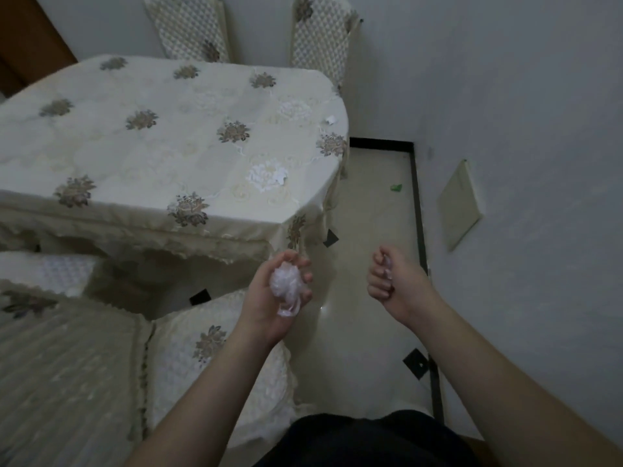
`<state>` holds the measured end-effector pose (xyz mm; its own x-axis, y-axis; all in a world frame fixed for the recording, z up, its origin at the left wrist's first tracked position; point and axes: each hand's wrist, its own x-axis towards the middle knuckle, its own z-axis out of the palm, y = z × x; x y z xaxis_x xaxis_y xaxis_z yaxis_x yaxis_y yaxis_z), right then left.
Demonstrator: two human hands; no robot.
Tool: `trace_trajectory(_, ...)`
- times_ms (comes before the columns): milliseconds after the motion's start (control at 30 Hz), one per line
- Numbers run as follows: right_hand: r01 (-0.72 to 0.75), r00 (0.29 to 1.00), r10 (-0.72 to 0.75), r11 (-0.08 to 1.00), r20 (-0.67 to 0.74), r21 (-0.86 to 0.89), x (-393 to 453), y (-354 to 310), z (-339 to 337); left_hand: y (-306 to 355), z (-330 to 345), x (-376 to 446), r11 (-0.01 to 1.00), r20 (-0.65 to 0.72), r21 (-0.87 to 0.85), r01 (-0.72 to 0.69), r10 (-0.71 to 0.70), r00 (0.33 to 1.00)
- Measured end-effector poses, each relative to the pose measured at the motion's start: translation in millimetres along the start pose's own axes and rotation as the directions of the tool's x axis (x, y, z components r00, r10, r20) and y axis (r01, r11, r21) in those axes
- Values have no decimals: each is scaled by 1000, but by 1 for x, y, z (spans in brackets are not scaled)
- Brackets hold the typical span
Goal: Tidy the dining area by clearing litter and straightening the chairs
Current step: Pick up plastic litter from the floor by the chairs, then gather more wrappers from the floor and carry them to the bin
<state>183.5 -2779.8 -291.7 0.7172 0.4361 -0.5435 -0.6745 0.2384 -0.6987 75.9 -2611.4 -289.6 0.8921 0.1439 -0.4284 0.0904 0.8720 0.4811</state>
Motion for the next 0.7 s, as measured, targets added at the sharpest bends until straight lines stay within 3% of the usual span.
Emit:
trace_trajectory(133,35,999,-34,997,14,-73,19,-28,-21,12,16,29,999,-23,-21,-30,30,999)
trace_trajectory(467,-7,993,10,1000,116,-26,87,-109,-58,30,89,113,975,-139,1,-222,220,965)
trace_trajectory(700,-177,957,122,964,263,198,130,-141,-46,24,90,140,955,-266,76,-288,298,917)
